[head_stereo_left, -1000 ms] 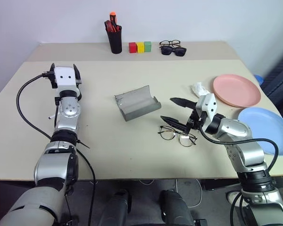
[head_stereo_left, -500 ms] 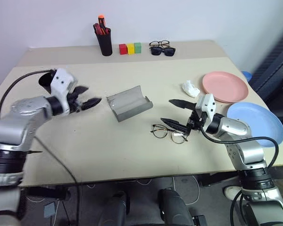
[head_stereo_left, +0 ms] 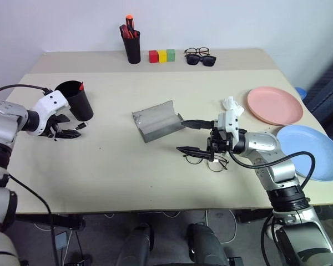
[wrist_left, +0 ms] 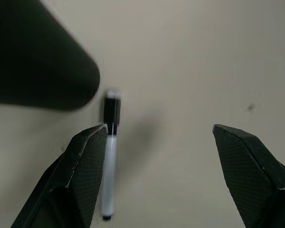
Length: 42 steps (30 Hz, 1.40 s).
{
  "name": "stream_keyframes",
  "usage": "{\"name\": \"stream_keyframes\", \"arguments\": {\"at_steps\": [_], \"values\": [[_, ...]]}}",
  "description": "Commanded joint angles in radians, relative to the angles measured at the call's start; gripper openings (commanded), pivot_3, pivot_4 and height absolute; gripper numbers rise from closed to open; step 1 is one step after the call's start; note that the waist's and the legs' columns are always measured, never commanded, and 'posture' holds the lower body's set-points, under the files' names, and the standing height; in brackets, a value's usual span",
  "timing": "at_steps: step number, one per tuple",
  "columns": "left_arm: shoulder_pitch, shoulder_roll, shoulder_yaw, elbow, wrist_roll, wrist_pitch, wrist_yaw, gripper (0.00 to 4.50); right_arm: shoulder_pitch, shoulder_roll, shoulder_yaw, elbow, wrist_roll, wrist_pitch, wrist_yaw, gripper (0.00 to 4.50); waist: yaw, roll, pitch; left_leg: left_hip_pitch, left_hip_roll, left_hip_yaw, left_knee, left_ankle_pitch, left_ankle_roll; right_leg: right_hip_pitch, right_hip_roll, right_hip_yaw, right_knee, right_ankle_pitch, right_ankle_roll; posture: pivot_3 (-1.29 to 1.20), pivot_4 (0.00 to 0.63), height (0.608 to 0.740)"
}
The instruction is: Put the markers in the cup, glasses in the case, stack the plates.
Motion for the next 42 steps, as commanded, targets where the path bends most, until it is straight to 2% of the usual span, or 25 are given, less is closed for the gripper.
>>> {"name": "stream_keyframes", "arguments": {"at_steps": [1,12,26,35,42], "values": [[-0.078,-0.020,-0.022,0.108,0.079,-0.029,-0.040,3.62,-0.011,0.007,-0.015,-0.017,0.001,-0.027,-0.008,3.91,-0.003,0.000,0.000,0.000,0.000,0.000,0.000,0.000,0.000,0.000,0.000,0.000,0.000,0.000,0.000,0.00,0.150,0.740],[-0.249,-0.151,-0.039,0.403,0.225,-0.106,0.028,3.62,0.034,-0.012,-0.033,-0.077,0.005,-0.013,-0.051,3.91,-0.004,-0.001,0.000,-0.001,0.000,0.000,0.002,0.000,0.000,-0.002,0.000,0.000,0.005,-0.002,0.003,0.00,0.150,0.740],[-0.224,-0.176,-0.015,0.493,0.306,-0.109,0.257,3.62,0.080,-0.015,-0.053,-0.132,0.009,0.016,-0.108,3.91,-0.005,-0.002,0.000,-0.001,0.000,0.000,0.003,0.000,0.000,-0.003,0.000,0.000,0.009,-0.002,0.003,0.00,0.150,0.740],[-0.184,-0.213,0.043,0.534,0.278,0.010,0.217,3.62,0.077,-0.016,-0.055,-0.133,0.022,0.023,-0.119,3.91,-0.005,-0.002,0.000,0.001,0.000,0.000,0.003,0.000,0.000,-0.002,0.000,0.000,0.010,-0.002,0.003,0.00,0.150,0.740],[-0.170,-0.249,0.069,0.542,0.287,0.091,0.171,3.62,0.079,-0.022,-0.059,-0.140,0.026,0.033,-0.119,3.91,-0.003,-0.001,-0.001,0.008,-0.002,0.000,0.002,0.000,0.000,0.006,-0.002,0.000,0.009,-0.004,0.005,0.00,0.150,0.740]]}}
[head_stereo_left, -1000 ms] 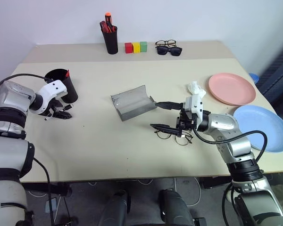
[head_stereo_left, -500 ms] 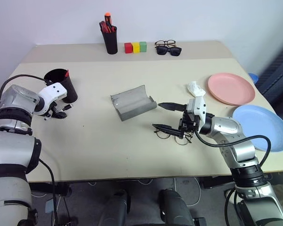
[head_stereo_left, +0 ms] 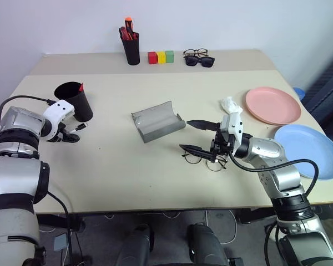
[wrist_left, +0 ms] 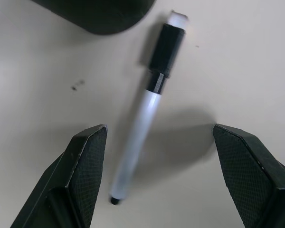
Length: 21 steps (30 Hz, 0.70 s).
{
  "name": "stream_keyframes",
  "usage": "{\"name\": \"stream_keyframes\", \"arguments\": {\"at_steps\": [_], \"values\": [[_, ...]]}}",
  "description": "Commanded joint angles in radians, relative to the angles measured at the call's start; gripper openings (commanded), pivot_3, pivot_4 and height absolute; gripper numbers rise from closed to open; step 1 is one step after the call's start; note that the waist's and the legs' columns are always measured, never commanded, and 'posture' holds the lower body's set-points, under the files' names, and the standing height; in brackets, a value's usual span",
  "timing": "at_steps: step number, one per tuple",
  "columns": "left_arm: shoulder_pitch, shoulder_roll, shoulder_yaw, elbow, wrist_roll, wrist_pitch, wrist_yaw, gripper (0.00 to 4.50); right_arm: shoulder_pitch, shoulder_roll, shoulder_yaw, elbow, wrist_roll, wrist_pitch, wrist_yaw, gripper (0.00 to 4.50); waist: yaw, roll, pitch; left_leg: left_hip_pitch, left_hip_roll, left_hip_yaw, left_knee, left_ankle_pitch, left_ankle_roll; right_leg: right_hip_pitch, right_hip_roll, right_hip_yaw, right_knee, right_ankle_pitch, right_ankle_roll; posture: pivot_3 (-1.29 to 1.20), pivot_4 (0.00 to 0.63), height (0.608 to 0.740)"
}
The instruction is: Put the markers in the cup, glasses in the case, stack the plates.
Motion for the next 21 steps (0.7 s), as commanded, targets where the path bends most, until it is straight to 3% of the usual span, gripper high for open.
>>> {"name": "stream_keyframes", "arguments": {"at_steps": [1,21], "values": [[0.041,-0.035,-0.006,0.038,0.009,0.034,-0.033,3.62,-0.005,-0.009,-0.031,-0.055,0.023,0.000,-0.005,3.91,0.001,0.000,0.000,0.001,0.000,0.000,0.000,0.000,0.000,0.001,0.000,0.000,0.000,0.000,0.000,0.00,0.150,0.740],[0.045,-0.046,0.033,0.027,-0.005,0.129,-0.125,3.62,0.003,-0.009,-0.032,-0.066,0.010,0.009,-0.021,3.91,0.002,0.004,-0.003,0.004,0.000,0.000,-0.001,0.000,0.000,0.004,-0.001,0.000,0.000,-0.001,0.001,0.00,0.150,0.740]]}}
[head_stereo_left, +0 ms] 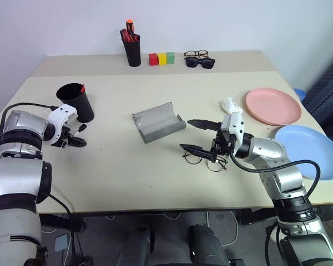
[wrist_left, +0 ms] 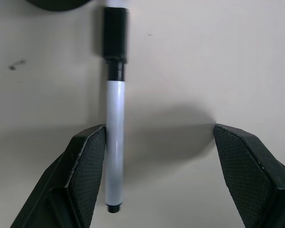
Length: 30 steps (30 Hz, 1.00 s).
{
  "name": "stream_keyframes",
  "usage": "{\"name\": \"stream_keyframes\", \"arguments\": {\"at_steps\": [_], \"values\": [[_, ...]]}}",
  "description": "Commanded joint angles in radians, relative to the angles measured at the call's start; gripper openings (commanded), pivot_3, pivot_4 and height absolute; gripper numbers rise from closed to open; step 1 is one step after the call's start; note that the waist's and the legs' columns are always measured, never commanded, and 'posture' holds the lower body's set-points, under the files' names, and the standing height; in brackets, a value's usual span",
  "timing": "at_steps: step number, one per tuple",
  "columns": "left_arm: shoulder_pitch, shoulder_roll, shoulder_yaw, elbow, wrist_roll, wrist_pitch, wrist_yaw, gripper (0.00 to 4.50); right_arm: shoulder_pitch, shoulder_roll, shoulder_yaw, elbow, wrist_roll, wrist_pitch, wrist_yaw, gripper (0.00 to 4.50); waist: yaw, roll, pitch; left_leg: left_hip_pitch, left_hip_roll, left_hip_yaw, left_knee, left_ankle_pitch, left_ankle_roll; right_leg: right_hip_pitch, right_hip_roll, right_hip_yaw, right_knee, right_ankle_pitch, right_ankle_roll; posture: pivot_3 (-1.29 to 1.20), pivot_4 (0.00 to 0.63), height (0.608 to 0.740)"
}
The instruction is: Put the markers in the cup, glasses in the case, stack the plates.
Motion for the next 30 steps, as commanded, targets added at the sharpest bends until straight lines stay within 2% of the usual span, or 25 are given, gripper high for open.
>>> {"name": "stream_keyframes", "arguments": {"at_steps": [1,17,20,25,26,30], "values": [[0.032,-0.028,0.009,0.033,-0.007,0.042,0.019,3.62,-0.005,-0.004,-0.023,-0.031,0.010,-0.012,-0.008,3.91,0.000,0.000,0.000,0.000,0.000,0.000,0.000,0.000,0.000,0.000,0.000,0.000,0.000,0.000,0.000,0.00,0.150,0.740],[-0.007,-0.045,0.107,0.037,-0.052,0.068,0.307,3.62,-0.019,0.010,-0.020,-0.002,-0.001,-0.040,-0.018,3.91,0.001,0.003,-0.002,0.003,0.001,0.000,0.000,0.000,0.000,0.002,0.000,0.000,0.001,0.000,0.000,0.00,0.150,0.740],[0.001,-0.046,0.095,0.040,-0.037,0.071,0.301,2.75,-0.017,0.007,-0.024,-0.004,0.000,-0.042,-0.018,3.91,-0.001,0.003,-0.002,0.003,0.001,0.000,0.000,0.000,0.000,0.002,0.000,0.000,0.001,0.000,0.000,0.00,0.150,0.740],[0.008,-0.052,0.089,0.041,-0.032,0.086,0.278,0.29,-0.014,0.003,-0.029,-0.004,0.000,-0.043,-0.022,3.91,-0.005,0.003,-0.002,0.003,0.001,0.000,-0.001,0.000,0.000,0.002,0.000,0.000,0.001,0.000,0.000,0.00,0.150,0.740],[0.009,-0.052,0.088,0.040,-0.033,0.088,0.267,0.07,-0.014,0.004,-0.029,-0.003,-0.001,-0.044,-0.023,3.91,-0.006,0.003,-0.002,0.003,0.001,0.000,-0.001,0.000,0.000,0.002,0.000,0.000,0.001,0.000,0.000,0.00,0.150,0.740],[0.012,-0.045,0.094,0.032,-0.042,0.093,0.232,0.07,-0.015,0.007,-0.028,0.001,-0.003,-0.049,-0.025,3.91,-0.006,0.003,-0.002,0.002,0.001,0.000,-0.001,0.000,0.000,0.002,0.000,0.000,0.000,0.000,0.000,0.00,0.150,0.740]]}}
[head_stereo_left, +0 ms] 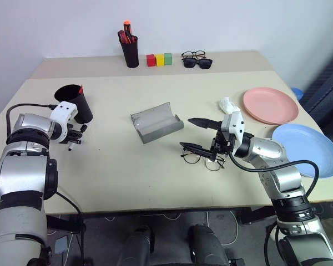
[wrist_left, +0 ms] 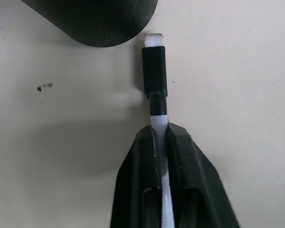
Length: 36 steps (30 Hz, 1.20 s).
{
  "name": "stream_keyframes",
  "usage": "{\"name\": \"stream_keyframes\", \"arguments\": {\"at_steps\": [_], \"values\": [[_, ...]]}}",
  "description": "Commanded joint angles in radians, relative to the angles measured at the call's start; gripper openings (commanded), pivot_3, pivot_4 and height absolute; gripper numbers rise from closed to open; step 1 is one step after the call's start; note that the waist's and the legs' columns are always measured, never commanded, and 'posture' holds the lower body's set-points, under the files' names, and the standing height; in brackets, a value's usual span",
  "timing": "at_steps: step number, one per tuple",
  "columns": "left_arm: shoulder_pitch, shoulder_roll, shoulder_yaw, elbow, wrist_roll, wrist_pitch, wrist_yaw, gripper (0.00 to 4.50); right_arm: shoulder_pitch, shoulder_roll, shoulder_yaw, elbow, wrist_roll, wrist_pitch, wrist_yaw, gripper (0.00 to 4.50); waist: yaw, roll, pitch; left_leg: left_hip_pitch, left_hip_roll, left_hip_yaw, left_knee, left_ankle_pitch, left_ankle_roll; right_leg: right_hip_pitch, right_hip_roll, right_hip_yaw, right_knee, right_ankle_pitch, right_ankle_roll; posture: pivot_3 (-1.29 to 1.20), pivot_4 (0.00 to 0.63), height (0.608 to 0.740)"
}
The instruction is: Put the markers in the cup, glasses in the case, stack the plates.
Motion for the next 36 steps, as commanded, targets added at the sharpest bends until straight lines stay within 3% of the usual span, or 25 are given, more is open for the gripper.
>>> {"name": "stream_keyframes", "arguments": {"at_steps": [1,4,7,9,12,16,21,24,30,36], "values": [[0.029,0.011,-0.019,0.011,0.008,0.012,-0.049,0.07,-0.014,0.000,-0.027,-0.011,0.008,-0.022,-0.006,3.91,0.000,0.000,0.000,0.000,0.000,0.000,0.000,0.000,0.000,0.000,0.000,0.000,0.000,0.000,0.000,0.00,0.150,0.740],[0.051,0.018,-0.031,-0.044,-0.007,-0.059,-0.184,0.07,-0.012,0.002,-0.029,-0.010,0.010,-0.024,-0.011,3.91,0.000,0.000,0.000,-0.002,0.000,0.000,-0.001,0.000,0.000,-0.001,0.000,0.000,-0.001,0.000,0.000,0.00,0.150,0.740],[0.207,0.046,-0.044,-0.346,-0.088,-0.109,-0.405,0.07,-0.001,0.001,-0.035,-0.015,0.013,-0.023,-0.018,3.91,0.003,0.000,0.000,-0.003,0.000,0.001,-0.002,0.000,0.000,-0.003,-0.001,0.001,-0.002,0.000,0.000,0.00,0.150,0.740],[0.305,0.062,-0.028,-0.540,-0.141,-0.076,-0.460,0.07,0.001,0.001,-0.038,-0.014,0.014,-0.023,-0.020,3.91,0.004,0.000,0.000,-0.004,0.000,0.001,-0.003,0.000,0.000,-0.004,-0.001,0.001,-0.004,0.000,-0.001,0.00,0.150,0.740],[0.432,0.022,0.092,-0.866,-0.259,-0.024,-0.371,0.07,0.010,0.001,-0.043,-0.014,0.011,-0.025,-0.025,3.91,0.012,0.000,0.001,-0.008,0.000,0.001,-0.003,0.000,0.000,-0.006,-0.001,0.002,-0.006,0.000,-0.002,0.00,0.150,0.740],[0.468,-0.058,0.200,-1.062,-0.324,-0.025,-0.185,0.07,0.011,0.004,-0.049,-0.005,0.007,-0.031,-0.034,3.91,0.013,-0.005,0.003,-0.016,0.000,-0.002,0.002,0.000,-0.001,-0.011,-0.001,0.001,-0.006,0.004,-0.006,0.00,0.150,0.740],[0.353,-0.280,0.423,-1.011,-0.376,-0.451,0.305,0.07,-0.007,0.013,-0.052,0.031,-0.001,-0.046,-0.045,3.91,0.012,-0.007,0.004,-0.015,0.000,-0.002,0.001,0.001,-0.002,-0.012,0.000,0.000,-0.006,0.005,-0.007,0.00,0.150,0.740],[0.277,-0.319,0.438,-0.895,-0.321,-0.686,0.500,0.07,-0.027,0.025,-0.047,0.061,-0.011,-0.063,-0.050,3.91,0.007,-0.007,0.004,-0.015,0.000,-0.001,0.001,0.001,-0.002,-0.012,0.000,0.000,-0.007,0.005,-0.007,0.00,0.150,0.740],[0.211,-0.311,0.428,-0.730,-0.242,-0.901,0.776,0.07,-0.074,0.052,-0.030,0.121,-0.034,-0.101,-0.047,3.91,0.009,-0.007,0.004,-0.015,-0.001,0.000,0.001,0.001,-0.002,-0.011,0.000,0.000,-0.011,0.007,-0.004,0.00,0.150,0.740],[0.270,-0.247,0.426,-0.622,-0.163,-1.000,0.973,0.07,-0.131,0.080,-0.021,0.169,-0.042,-0.121,-0.036,3.91,0.006,-0.007,0.004,-0.016,-0.001,0.000,0.001,0.001,-0.002,-0.011,0.000,0.000,-0.011,0.008,-0.004,0.00,0.150,0.740]]}}
